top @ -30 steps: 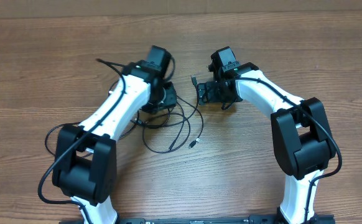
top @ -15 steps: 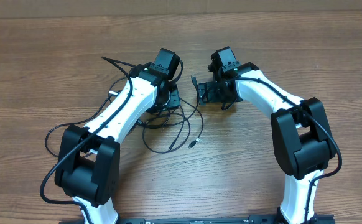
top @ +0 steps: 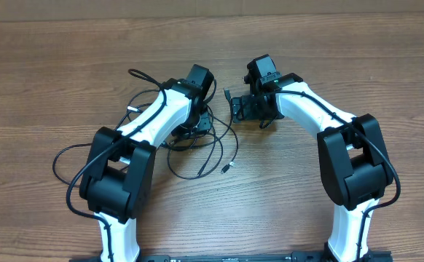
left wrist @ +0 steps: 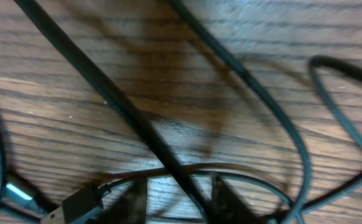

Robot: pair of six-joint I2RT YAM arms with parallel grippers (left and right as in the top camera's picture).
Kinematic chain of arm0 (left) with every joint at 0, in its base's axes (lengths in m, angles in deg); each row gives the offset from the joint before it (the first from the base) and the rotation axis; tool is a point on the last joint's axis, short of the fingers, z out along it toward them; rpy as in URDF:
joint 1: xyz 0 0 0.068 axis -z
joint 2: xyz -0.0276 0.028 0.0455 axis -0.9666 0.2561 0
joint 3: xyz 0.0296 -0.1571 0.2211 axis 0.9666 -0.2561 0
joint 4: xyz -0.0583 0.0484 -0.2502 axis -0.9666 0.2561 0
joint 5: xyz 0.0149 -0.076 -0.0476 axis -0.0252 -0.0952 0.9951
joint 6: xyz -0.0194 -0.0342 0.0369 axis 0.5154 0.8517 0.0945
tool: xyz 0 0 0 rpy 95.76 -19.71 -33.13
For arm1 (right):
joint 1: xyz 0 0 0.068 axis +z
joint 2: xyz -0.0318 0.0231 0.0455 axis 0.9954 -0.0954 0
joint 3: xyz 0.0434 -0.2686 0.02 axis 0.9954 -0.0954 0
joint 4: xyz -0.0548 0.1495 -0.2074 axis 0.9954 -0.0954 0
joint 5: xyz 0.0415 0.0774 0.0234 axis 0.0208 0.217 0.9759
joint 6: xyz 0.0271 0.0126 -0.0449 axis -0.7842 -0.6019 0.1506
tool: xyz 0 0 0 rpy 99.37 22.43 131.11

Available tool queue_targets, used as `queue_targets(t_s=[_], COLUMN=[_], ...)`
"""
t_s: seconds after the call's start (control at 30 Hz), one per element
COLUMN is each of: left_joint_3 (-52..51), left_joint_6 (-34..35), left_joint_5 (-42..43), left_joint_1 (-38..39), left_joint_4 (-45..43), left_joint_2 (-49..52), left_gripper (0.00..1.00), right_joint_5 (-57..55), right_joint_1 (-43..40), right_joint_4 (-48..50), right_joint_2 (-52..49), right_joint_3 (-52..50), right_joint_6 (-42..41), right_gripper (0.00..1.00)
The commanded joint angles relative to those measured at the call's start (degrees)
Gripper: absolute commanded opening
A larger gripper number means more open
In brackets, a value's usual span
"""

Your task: Untangle cables

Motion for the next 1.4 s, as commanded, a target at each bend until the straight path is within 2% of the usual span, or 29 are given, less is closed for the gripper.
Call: queue_targets(t_s=[0.0, 0.03, 0.3, 0.6, 1.17, 1.3, 1.33, 1.37], left_joint_3=[-0.15, 0.04, 8.72, 21.79, 24.13, 24.13, 24.13, 24.13], left_joint_6=[0.13, -0.31, -6.12, -10.21, -9.46, -8.81, -8.83, -8.81], left_joint_5=[-0.87, -0.70, -0.09, 0.70, 0.55, 0.59, 0.59, 0.59], left_joint_1=[-0.57, -0.76, -4.17, -12.52, -39.19, -44.02, -44.96, -45.68], left_joint_4=[0.00, 0.22, 9.70, 22.14, 31.47, 33.05, 33.48, 33.94], left_joint_2=[0.48, 0.48, 0.46, 0.44, 0.46, 0.46, 0.46, 0.46], left_gripper=[0.14, 0.04, 0.04, 0.04, 0.04, 0.06, 0.15, 0.19], right_joint_5=[0.55, 0.55, 0.50, 0.52, 0.52, 0.50, 0.50, 0.50], right_joint_1=[-0.20, -0.20, -0.20, -0.20, -0.20, -0.20, -0.20, -0.20], right_joint_4=[0.31, 0.31, 0.22, 0.26, 0.52, 0.50, 0.50, 0.50], right_joint_2=[-1.22, -1.22, -1.22, -1.22, -1.22, -1.22, -1.25, -1.22], right_joint_3=[-1.81, -1.81, -1.81, -1.81, -1.81, -1.81, -1.81, -1.81], right_joint_6=[0.04, 0.04, 0.09, 0.07, 0.07, 0.07, 0.07, 0.07], right_gripper=[1.00, 1.00, 1.00, 1.00, 1.00, 1.00, 1.00, 1.00])
